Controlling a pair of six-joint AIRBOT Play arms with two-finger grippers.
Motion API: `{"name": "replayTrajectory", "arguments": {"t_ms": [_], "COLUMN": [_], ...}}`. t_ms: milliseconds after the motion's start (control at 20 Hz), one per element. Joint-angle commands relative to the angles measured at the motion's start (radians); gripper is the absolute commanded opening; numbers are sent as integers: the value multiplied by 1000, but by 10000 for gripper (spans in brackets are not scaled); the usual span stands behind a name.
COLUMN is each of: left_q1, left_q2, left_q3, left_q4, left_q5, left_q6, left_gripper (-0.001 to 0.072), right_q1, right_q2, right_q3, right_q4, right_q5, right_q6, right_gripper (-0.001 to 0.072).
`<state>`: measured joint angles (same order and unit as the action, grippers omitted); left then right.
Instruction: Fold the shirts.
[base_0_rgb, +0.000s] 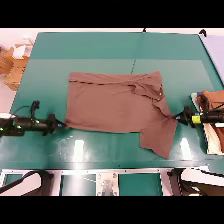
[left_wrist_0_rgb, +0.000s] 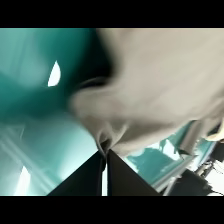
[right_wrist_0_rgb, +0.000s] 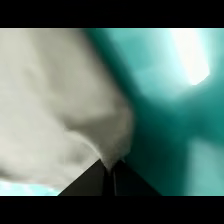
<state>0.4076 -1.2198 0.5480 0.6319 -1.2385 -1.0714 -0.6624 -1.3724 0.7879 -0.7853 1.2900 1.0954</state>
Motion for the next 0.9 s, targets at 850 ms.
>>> {"name": "replayTrajectory", "arguments": {"t_ms": [850], "left_q1": [0], "left_q2": [440], "left_q3": [1586], "left_q4": [-53], "left_q5": [187], "left_q6": [-222], "left_gripper": [22], "right_q1": [-98], "right_q2": [535], "right_q3": [1143], "right_q4": [724], "right_q5": [-250], "right_q6": [-87], "right_gripper": [21]}}
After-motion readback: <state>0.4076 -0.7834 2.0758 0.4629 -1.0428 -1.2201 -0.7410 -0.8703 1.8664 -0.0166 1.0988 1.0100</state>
